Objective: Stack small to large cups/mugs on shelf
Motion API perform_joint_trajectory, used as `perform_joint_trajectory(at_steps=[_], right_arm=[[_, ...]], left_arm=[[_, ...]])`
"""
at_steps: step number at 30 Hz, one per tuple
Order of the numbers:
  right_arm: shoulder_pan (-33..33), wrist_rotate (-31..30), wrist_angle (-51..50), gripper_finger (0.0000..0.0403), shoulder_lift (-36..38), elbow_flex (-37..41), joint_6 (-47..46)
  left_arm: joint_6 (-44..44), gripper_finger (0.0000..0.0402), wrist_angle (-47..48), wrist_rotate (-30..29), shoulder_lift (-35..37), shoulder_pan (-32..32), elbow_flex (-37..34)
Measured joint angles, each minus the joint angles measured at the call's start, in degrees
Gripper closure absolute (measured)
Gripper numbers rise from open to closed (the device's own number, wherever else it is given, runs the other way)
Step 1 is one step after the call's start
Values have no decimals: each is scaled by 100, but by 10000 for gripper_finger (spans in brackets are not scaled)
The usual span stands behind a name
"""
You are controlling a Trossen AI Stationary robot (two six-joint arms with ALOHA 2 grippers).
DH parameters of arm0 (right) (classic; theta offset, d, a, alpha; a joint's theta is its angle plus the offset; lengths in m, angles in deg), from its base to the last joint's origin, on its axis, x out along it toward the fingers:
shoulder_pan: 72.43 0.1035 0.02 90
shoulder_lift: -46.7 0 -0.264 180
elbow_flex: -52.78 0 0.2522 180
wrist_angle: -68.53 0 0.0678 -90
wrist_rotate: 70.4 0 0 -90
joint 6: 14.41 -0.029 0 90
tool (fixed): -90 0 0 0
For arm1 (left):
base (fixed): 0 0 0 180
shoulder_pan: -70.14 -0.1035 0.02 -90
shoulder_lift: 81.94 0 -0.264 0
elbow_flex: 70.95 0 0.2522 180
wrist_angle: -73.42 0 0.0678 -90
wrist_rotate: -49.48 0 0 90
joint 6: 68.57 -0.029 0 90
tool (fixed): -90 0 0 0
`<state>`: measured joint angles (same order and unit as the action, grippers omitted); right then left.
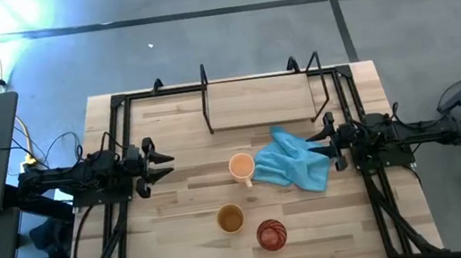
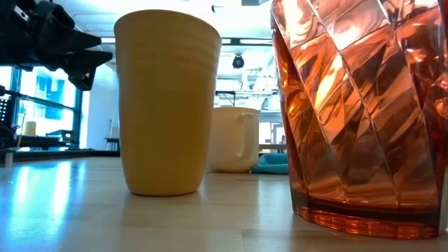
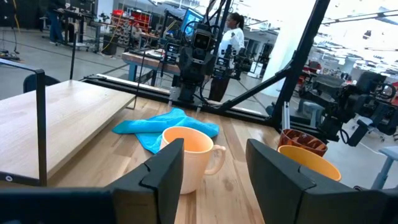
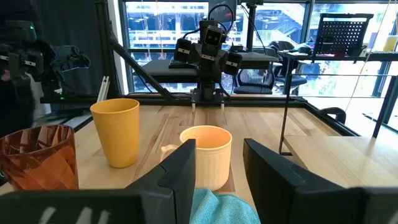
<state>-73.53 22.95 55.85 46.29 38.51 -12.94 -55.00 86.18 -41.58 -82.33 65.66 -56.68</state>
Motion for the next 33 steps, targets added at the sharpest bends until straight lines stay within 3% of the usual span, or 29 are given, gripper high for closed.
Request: perform_joint_trajectory(at_steps=[16, 33], right_arm=[[0, 0, 0, 277, 0, 0, 0], [0, 1, 0, 277, 0, 0, 0]], left_arm=[[27, 238, -272, 0, 0, -1, 0], [2393, 238, -497, 52, 0, 1, 0]])
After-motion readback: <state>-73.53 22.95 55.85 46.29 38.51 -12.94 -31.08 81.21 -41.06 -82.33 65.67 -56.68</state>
